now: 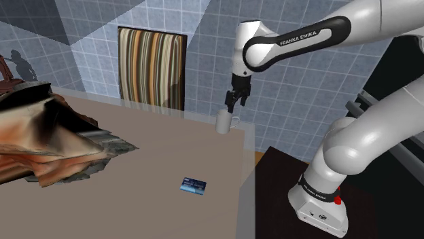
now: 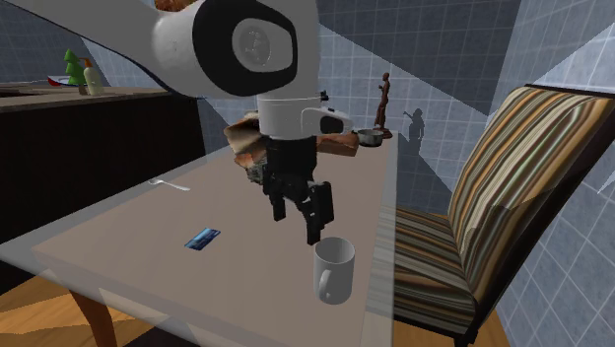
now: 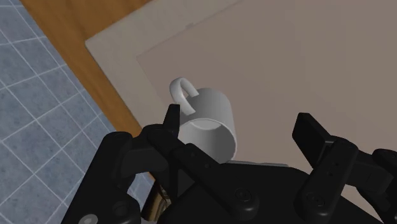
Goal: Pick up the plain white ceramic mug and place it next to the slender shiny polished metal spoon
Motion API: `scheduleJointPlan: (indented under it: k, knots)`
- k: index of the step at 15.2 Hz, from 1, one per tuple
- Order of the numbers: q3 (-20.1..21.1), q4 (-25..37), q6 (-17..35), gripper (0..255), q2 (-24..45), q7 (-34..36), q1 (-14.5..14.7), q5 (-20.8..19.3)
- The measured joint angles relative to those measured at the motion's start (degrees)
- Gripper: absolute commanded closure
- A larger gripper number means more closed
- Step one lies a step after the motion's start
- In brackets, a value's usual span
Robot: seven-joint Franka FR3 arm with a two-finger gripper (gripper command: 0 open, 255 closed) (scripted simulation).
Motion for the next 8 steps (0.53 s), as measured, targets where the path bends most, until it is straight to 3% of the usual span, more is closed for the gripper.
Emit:
scheduleJointPlan:
  k: [8]
  knots:
    - [-0.08, 3.06, 14.31, 0, 13.23, 0.80, 0.26, 1.25]
